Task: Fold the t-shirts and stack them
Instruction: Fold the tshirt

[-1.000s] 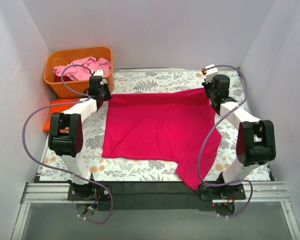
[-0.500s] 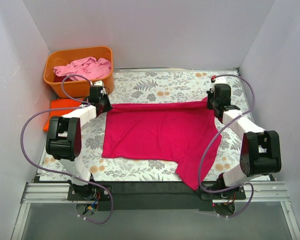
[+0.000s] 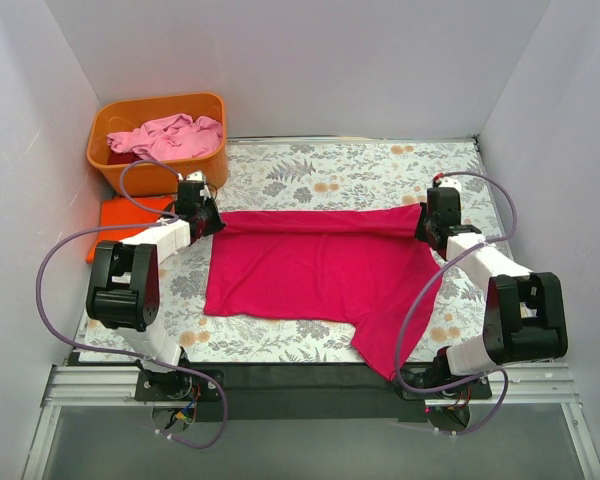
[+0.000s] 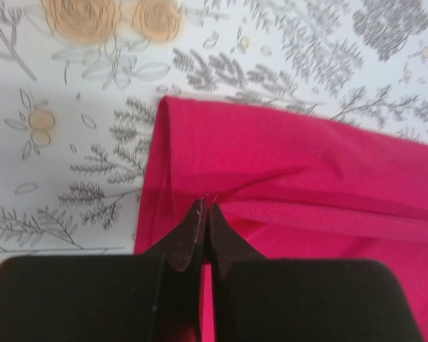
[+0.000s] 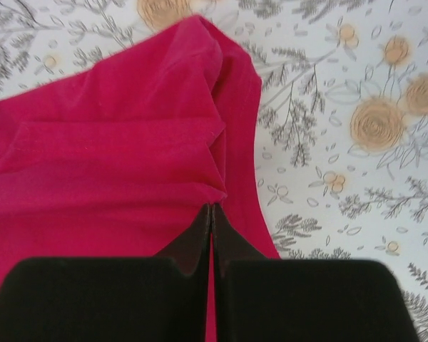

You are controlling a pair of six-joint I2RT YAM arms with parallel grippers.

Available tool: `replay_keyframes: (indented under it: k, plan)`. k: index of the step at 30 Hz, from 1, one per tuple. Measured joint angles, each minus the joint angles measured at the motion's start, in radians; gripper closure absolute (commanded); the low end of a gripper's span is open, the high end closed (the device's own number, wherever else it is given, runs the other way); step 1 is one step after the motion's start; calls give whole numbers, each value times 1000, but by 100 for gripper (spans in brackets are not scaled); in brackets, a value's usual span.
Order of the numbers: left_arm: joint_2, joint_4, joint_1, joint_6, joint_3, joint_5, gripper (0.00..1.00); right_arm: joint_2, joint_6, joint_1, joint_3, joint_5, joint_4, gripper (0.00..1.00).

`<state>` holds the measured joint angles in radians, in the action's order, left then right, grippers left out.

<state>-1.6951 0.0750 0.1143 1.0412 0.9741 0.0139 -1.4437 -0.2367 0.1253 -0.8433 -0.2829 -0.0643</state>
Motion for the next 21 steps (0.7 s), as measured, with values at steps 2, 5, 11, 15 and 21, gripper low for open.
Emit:
replay_keyframes:
  k: [2,5,11,15,21]
  plan:
    - [0,2,0,16,-23,5,100,1,-28,0,37,-3,-6,99]
    - [-4,4,0,41,-51,10,100,-6,-63,0,72,2,-31,91]
    - [-7,16,0,78,-67,16,51,-17,-101,0,73,8,-72,65]
    - [42,37,0,92,-78,8,31,11,-81,0,69,-10,-75,51]
    - [101,34,0,82,-45,-29,24,-3,12,-6,-53,-3,-45,52]
